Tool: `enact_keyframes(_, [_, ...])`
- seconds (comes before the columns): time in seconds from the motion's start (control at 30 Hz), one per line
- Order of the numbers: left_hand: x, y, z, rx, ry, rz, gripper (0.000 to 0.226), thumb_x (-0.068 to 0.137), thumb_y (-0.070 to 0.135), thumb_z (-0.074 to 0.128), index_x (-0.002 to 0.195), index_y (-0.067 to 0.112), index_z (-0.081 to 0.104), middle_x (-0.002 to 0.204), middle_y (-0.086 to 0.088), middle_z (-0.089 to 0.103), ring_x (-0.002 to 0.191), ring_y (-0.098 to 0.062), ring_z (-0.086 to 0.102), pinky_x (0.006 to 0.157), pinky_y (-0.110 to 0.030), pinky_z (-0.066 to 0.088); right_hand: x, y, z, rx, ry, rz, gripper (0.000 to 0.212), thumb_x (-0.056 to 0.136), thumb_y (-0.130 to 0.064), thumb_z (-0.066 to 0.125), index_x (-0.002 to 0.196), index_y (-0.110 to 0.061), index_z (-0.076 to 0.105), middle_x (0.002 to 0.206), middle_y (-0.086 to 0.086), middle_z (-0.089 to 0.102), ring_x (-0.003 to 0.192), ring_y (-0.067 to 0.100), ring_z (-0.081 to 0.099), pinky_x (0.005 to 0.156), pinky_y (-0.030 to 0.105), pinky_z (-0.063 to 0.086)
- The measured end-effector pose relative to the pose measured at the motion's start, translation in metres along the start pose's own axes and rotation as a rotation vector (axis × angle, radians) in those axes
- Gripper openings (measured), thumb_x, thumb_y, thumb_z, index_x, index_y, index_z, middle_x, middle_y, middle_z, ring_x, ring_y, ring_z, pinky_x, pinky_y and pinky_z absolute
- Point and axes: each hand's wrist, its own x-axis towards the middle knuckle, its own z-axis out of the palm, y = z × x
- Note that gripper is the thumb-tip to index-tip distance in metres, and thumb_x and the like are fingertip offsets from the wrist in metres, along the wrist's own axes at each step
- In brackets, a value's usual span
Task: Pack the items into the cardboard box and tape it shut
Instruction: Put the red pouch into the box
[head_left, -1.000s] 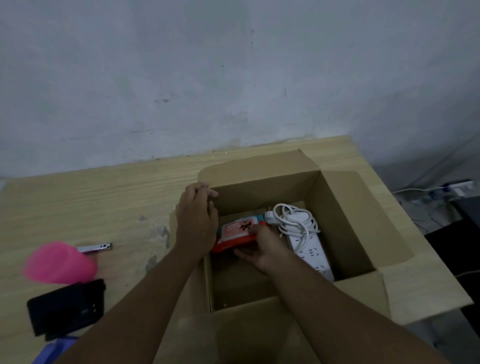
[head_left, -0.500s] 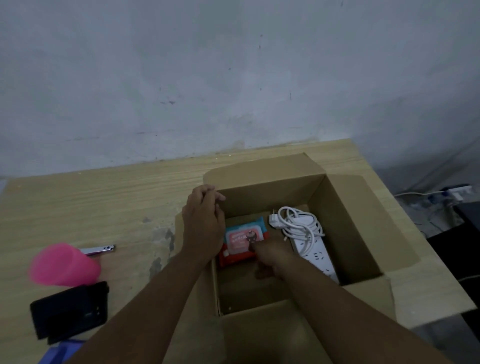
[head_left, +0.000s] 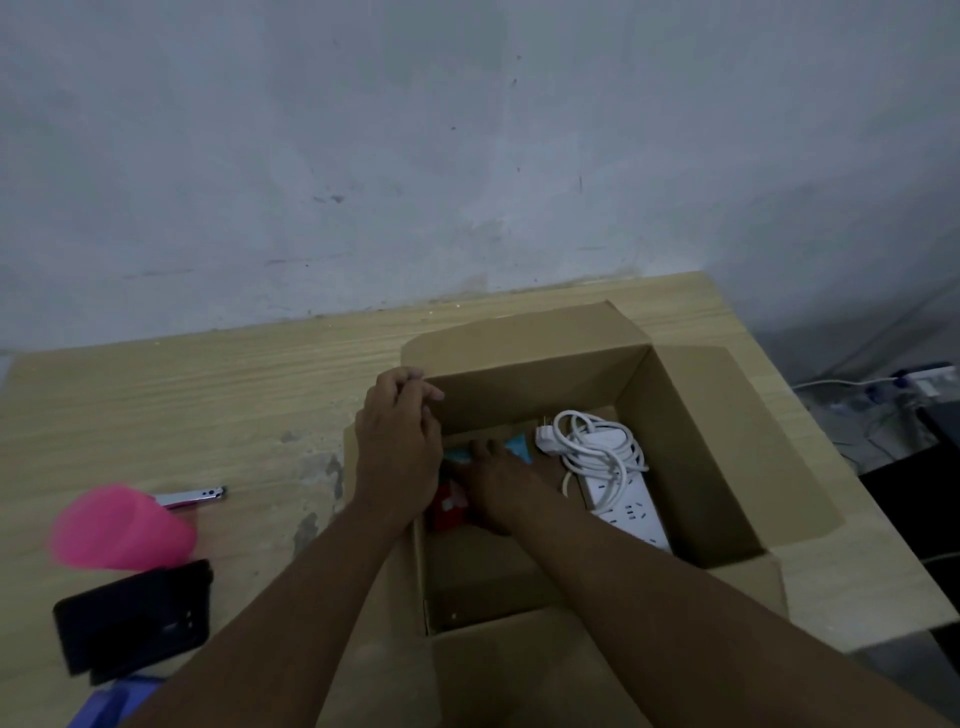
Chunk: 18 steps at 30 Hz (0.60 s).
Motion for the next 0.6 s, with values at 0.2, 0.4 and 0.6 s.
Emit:
enact_keyframes(0.2, [0.001,0.001,0.0,0.002,-0.001,0.004,0.02,0.087,0.004,0.051,0.097,0.018,0.061,0.121,0.001,0.048,0.117,-0.013,0.044,0.096,-0.036,0.042,-0.001,0.024,-0.006,-0.07,-0.036,-0.006,0.054,0.097,-0.03,0.046,0.148,-0.034,0.03,0.151,0.02,0.027,0.13,0.04,0.038,0.101,0.047,0.04])
enact_keyframes(0.4, [0.0,0.003,-0.002,-0.014,-0.007,-0.003,0.021,0.087,0.004,0.051,0.098,0.019,0.061,0.123,0.001,0.048,0.118,-0.014,0.045,0.097,-0.041,0.044,-0.006,0.033,-0.003,-0.104,-0.052,-0.017,0.056,0.096,-0.031,0.048,0.148,-0.036,0.028,0.154,0.02,0.02,0.135,0.04,0.032,0.104,0.047,0.037])
enact_keyframes(0.6, [0.0,-0.001,-0.001,-0.022,-0.008,0.0,0.022,0.086,0.005,0.05,0.098,0.02,0.06,0.124,0.002,0.048,0.118,-0.012,0.044,0.096,-0.042,0.045,-0.005,0.042,0.0,-0.084,-0.046,0.015,0.056,0.095,-0.035,0.048,0.147,-0.038,0.027,0.154,0.02,0.02,0.134,0.041,0.034,0.106,0.049,0.038])
